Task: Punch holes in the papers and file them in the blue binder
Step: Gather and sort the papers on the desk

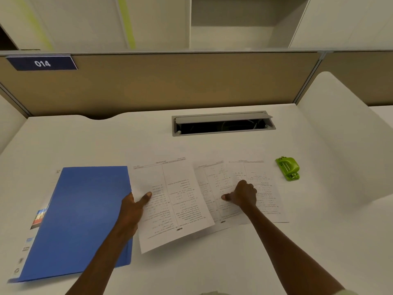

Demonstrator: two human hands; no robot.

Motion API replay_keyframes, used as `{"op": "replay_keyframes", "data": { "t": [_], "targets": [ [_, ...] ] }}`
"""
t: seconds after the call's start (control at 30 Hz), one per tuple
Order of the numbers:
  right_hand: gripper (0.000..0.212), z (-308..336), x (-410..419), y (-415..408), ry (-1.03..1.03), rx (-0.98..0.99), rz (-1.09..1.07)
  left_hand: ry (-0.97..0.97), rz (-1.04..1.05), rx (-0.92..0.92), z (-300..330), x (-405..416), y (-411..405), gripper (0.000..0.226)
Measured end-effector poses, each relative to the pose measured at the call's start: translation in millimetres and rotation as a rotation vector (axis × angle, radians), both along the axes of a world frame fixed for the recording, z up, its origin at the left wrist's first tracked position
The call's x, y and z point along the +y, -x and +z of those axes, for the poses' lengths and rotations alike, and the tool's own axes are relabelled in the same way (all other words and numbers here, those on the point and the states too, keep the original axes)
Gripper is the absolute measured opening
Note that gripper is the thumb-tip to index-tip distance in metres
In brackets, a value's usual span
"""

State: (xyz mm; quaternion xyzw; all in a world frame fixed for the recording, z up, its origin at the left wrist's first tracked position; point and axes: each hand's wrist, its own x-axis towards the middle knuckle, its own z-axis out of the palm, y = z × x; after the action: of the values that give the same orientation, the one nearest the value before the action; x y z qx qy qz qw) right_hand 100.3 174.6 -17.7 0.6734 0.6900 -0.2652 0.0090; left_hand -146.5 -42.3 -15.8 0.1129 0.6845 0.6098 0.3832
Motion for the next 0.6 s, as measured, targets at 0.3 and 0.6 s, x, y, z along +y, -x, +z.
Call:
{"op": "replay_keyframes", "data": {
  "t": [0.3, 0.6],
  "targets": [
    [0.006, 57.4, 4.0, -20.8, -0.371, 0.285, -0.055, 0.003, 0.013, 0.039, 4.9, 0.1, 16.7, 0.016],
    [0.01, 140.1, -5.1, -24.6, -0.581, 0.723, 0.0, -0.047, 0.023, 0.075, 17.1, 6.9, 25.7, 0.028]
  ]
}}
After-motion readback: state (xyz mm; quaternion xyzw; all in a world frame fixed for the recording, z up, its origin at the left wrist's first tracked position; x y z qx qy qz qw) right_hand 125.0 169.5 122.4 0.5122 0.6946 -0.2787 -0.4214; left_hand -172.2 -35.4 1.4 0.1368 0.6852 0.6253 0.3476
